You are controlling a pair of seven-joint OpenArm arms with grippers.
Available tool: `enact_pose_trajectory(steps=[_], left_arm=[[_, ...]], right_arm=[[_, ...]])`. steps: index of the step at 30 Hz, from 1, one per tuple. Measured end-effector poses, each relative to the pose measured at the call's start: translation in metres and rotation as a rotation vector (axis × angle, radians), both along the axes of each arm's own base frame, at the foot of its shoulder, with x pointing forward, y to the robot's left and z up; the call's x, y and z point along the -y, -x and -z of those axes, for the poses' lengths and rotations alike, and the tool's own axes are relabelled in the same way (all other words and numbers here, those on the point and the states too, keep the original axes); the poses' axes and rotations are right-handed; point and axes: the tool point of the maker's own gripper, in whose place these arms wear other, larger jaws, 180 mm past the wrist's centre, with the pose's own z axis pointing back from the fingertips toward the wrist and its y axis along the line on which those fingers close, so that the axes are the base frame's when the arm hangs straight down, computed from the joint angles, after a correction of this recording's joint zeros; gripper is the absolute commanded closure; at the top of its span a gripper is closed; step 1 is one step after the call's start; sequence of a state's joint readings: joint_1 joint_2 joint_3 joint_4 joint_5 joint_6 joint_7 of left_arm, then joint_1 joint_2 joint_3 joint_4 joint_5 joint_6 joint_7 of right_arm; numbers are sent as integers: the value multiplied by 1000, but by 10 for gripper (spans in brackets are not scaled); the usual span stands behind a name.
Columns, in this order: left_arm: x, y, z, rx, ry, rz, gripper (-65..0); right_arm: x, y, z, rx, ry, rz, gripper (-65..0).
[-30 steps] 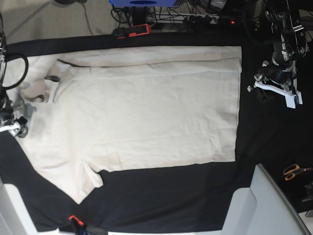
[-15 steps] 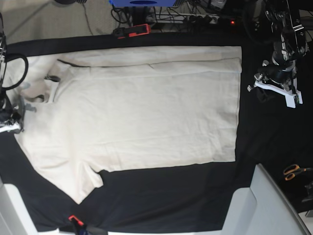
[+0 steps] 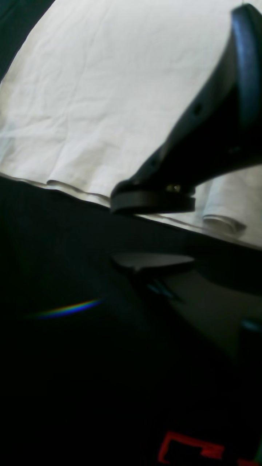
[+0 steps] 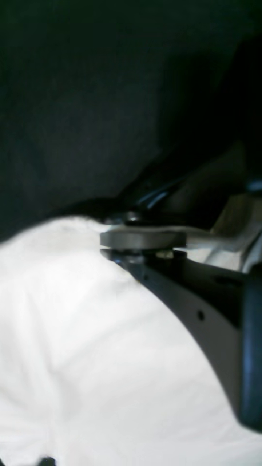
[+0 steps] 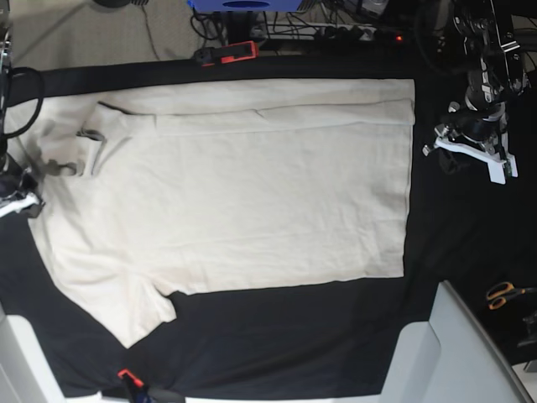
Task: Fold the T-shirt properly
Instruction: 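Lower the right gripper onto the collar area and pinch the fabric, then pull the pinched collar fabric with the right gripper to straighten it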
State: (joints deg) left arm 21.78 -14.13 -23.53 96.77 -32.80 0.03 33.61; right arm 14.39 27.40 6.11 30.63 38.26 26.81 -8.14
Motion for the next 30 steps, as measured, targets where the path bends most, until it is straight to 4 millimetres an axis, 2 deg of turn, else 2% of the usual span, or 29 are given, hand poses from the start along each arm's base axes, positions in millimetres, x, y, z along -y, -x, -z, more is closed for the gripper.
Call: enact_pose_trajectory(steps=[3,6,10,16,26,30], left_arm=[[1,0,0,-1,1,3,-174],[1,0,0,-1,1,3,-174],[0,0,0,-2,-4,5,-174],[-1,0,-1,-1,-4,3,-174],[0,-1,0,-1,-3,4,-174],[0,-1,0,-2,-4,5,-174]], right_arm=[[-7,-8,-14,41,14,-42,-3],[-13,-6,-17,36,22,-76,-3],[-13,5,-17,18,7,-70,-3],[12,19,-37,10,14,-28,-3],[7,48,-50,-45,24,-70,-2],[-5,66,-44,-89,13,-89,-2]])
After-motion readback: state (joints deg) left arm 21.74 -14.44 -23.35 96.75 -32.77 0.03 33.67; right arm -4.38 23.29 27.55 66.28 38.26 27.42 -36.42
